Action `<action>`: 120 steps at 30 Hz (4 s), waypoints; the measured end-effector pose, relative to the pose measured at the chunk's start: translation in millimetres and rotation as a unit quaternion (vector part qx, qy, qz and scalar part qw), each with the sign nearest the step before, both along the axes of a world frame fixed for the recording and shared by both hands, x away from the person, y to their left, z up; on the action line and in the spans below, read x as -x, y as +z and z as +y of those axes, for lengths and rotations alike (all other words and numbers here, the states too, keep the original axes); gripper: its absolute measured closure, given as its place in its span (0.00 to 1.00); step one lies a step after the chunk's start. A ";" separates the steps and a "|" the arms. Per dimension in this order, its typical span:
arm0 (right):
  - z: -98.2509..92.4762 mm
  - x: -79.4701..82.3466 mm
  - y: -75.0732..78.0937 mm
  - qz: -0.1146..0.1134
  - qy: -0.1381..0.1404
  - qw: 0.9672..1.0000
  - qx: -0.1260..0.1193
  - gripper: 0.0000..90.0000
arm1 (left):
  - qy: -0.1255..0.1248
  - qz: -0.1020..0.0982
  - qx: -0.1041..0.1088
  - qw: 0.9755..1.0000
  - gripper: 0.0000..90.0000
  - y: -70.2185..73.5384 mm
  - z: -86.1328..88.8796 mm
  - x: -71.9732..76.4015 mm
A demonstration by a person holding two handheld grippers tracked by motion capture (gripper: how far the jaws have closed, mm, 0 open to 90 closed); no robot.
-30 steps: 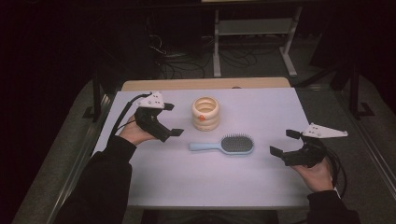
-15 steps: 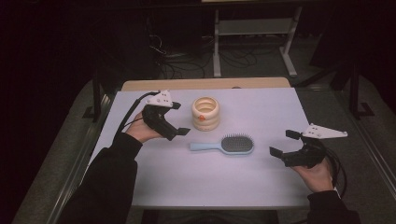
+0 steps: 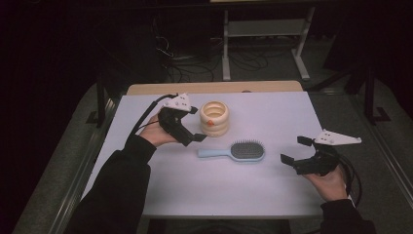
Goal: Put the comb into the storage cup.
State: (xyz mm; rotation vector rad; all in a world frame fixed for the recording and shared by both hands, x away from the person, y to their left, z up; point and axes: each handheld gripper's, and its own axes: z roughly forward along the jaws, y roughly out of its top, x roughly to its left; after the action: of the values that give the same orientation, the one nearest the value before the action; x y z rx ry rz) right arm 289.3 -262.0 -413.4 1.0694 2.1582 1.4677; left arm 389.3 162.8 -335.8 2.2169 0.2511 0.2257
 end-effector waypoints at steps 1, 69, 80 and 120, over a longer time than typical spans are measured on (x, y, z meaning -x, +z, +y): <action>0.2 -0.1 0.0 0.000 0.000 1.000 0.001 0.00 | -0.002 0.000 -0.001 1.000 0.00 0.1 -1.1 -0.5; 3.4 -1.1 0.0 0.000 0.007 1.000 0.001 0.00 | -0.093 0.022 -0.127 0.987 0.00 -44.4 -85.5 -8.3; 3.4 -1.0 0.0 0.000 0.009 1.000 0.000 0.00 | -0.102 0.022 -0.170 0.980 0.00 -58.3 -92.1 -7.0; 7.5 -1.3 -0.8 -0.001 0.017 1.000 0.016 0.00 | -0.117 0.037 -0.209 0.970 0.32 -95.2 -104.9 -13.0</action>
State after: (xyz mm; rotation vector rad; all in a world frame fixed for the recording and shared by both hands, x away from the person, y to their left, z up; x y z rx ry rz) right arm 290.6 -254.5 -414.2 1.0262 2.2017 1.4417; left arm 402.3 58.0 -431.0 2.6517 -0.0244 0.0685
